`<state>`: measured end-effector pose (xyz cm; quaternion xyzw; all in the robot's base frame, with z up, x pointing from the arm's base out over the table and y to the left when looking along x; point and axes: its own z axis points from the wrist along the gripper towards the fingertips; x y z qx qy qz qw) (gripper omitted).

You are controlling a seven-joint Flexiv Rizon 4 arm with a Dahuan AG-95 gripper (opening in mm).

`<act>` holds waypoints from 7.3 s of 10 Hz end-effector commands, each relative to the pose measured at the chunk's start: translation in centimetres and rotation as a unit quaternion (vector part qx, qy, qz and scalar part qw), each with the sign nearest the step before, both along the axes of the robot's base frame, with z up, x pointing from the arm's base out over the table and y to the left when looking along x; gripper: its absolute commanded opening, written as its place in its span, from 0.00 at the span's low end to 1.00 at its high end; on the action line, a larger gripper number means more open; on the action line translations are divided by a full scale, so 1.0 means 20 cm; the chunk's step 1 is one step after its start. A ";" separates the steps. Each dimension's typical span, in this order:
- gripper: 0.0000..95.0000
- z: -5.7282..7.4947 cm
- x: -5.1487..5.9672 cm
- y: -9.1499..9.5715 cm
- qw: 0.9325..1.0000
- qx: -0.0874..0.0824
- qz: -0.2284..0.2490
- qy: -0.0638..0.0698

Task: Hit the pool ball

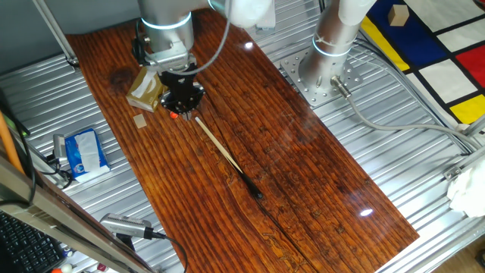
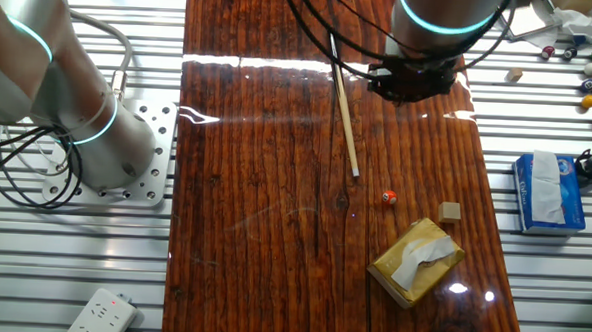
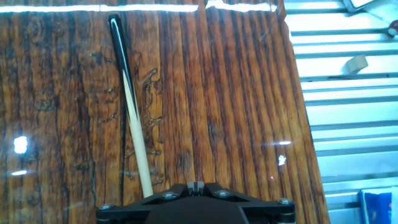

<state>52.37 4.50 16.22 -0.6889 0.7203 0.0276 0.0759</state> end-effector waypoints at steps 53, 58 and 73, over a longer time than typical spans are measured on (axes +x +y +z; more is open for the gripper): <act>0.20 -0.32 -0.10 0.78 0.997 0.023 0.054 0.043; 0.20 -0.40 -0.09 0.81 0.998 0.026 0.045 0.033; 0.20 -0.41 -0.09 0.82 0.999 0.018 0.033 0.036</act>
